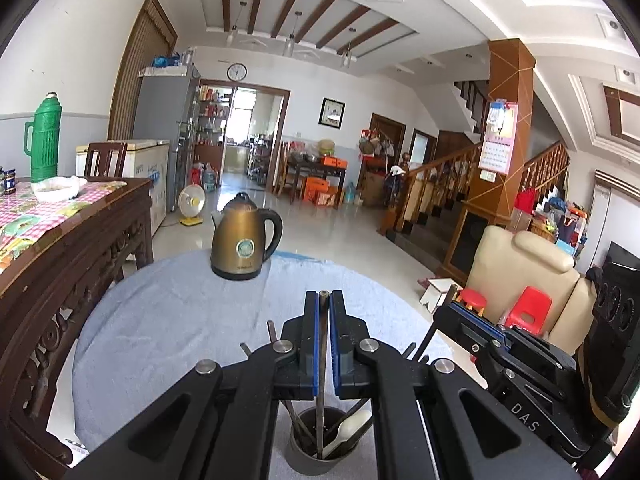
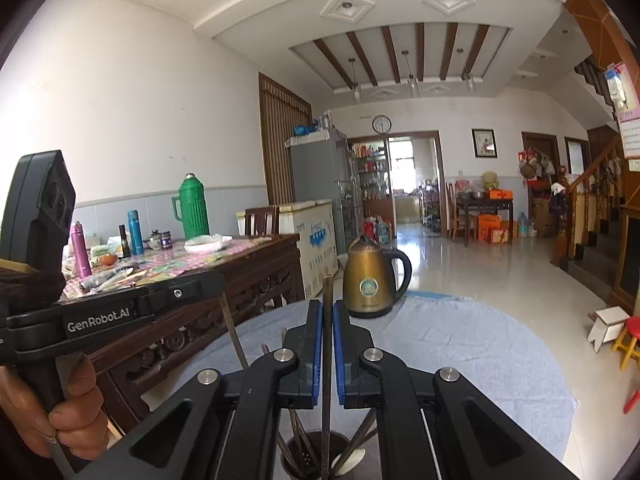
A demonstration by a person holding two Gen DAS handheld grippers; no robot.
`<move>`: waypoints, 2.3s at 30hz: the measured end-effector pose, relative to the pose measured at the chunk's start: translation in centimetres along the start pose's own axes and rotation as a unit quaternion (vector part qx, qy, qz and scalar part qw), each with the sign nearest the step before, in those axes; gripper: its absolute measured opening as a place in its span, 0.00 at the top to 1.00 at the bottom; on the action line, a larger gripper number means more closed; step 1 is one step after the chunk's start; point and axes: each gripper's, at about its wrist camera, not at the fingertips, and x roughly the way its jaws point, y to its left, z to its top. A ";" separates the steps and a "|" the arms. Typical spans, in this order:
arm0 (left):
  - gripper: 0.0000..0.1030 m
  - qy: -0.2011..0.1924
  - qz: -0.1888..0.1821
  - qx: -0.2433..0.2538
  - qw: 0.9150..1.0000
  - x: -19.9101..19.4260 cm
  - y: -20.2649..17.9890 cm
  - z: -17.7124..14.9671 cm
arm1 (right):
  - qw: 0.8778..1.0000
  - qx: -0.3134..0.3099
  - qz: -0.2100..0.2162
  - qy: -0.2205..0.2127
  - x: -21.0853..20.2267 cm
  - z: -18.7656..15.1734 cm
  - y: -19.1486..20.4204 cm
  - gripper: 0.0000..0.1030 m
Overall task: Organize utensils
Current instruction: 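Lower the chopsticks into the olive cup and open both tools, then pull both open tools back from the olive cup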
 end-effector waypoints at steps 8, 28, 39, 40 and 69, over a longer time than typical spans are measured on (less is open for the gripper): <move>0.95 0.010 -0.005 0.003 1.000 0.2 -0.5 -0.4 | 1.000 0.008 -0.001 0.024 0.3 -1.1 -1.0 0.94; 0.95 0.033 -0.018 0.010 0.999 0.9 -1.1 -0.4 | 0.999 0.023 -0.002 0.043 1.3 -1.4 -1.6 0.94; 0.37 0.007 -0.003 -0.008 1.000 -0.4 1.2 0.9 | 0.994 0.103 -0.015 -0.016 -0.9 0.0 -5.4 0.67; 0.36 0.005 0.009 -0.010 1.000 -0.5 1.6 0.9 | 0.994 0.104 -0.022 -0.021 -1.2 0.1 -5.7 0.67; 0.17 0.112 0.198 0.064 0.972 1.5 4.1 -5.2 | 0.982 0.110 -0.106 0.114 -3.3 -4.8 -9.0 0.44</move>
